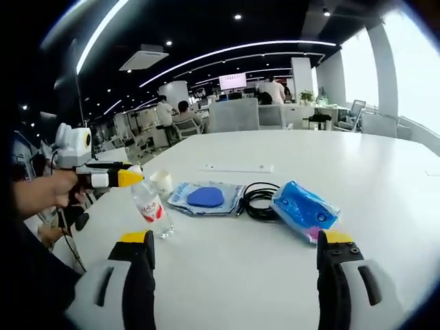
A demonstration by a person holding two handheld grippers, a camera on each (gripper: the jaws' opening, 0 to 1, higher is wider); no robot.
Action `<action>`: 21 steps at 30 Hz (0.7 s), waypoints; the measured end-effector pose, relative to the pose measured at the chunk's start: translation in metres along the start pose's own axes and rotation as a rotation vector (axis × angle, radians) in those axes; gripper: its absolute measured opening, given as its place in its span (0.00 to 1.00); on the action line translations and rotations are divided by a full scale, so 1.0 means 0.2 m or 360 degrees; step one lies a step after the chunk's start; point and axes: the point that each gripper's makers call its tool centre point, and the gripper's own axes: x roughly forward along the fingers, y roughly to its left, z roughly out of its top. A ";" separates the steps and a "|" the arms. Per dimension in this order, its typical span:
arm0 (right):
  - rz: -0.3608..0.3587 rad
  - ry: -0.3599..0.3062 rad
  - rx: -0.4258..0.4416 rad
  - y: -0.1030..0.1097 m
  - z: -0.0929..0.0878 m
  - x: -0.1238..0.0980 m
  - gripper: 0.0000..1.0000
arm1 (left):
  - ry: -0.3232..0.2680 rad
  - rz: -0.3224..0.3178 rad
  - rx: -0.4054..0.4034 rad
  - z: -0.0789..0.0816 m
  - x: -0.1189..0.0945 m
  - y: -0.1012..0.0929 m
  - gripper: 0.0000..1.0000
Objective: Arrange the tabletop items into an orderly group along one side of the table until the central work area is clear of visible clutter.
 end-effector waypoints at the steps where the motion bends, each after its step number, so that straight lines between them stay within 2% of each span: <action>1: -0.0005 0.0005 -0.0004 0.00 -0.01 0.00 0.94 | -0.0003 0.0010 0.0009 0.00 0.01 0.00 0.30; 5: -0.0014 0.0025 0.0022 -0.01 -0.04 0.00 0.94 | 0.0021 0.0016 0.0006 -0.03 0.04 -0.01 0.26; 7: -0.0024 0.0025 0.0025 -0.02 -0.05 -0.01 0.93 | 0.0000 0.0077 0.0034 -0.02 0.04 0.02 0.23; 10: -0.0034 0.0025 0.0043 -0.02 -0.06 -0.02 0.93 | -0.0015 0.0085 -0.0011 -0.02 0.05 0.01 0.23; 16: -0.0046 0.0042 0.0057 -0.04 -0.08 -0.02 0.92 | -0.0049 0.0115 0.0017 -0.01 0.04 0.02 0.23; 21: -0.0044 0.0044 0.0048 -0.04 -0.08 -0.01 0.91 | -0.0035 0.0122 0.0013 -0.02 0.04 0.02 0.22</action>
